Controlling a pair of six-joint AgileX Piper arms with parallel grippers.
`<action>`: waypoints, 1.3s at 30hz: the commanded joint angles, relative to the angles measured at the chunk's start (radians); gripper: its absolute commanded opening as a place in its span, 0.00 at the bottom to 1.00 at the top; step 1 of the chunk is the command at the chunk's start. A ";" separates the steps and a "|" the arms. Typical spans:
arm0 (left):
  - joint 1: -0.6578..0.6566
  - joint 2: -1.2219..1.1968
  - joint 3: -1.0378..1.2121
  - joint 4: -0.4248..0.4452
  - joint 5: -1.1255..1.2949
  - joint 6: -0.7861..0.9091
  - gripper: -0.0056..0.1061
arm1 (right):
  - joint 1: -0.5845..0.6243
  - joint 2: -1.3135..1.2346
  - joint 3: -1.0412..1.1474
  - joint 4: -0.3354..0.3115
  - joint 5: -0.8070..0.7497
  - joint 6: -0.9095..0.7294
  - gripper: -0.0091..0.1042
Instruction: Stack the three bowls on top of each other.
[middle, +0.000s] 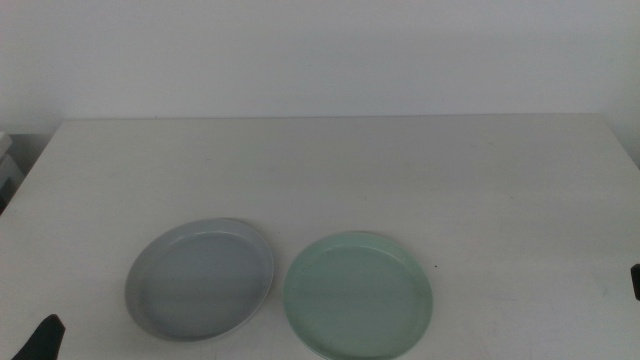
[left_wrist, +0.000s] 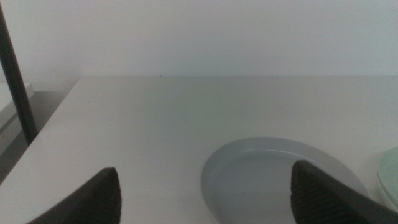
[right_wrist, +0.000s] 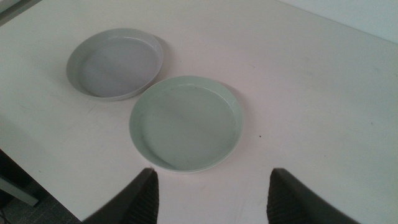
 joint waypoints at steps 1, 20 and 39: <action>-0.001 -0.014 -0.005 0.008 -0.078 0.003 0.99 | 0.001 0.004 -0.021 0.004 -0.057 -0.011 0.48; 0.049 0.552 -0.662 -0.057 0.618 -0.057 0.99 | 0.001 0.004 -0.021 0.004 -0.057 -0.011 0.48; 0.057 0.892 -0.898 -0.024 0.774 -0.051 0.99 | 0.001 0.004 -0.021 0.004 -0.057 -0.011 0.48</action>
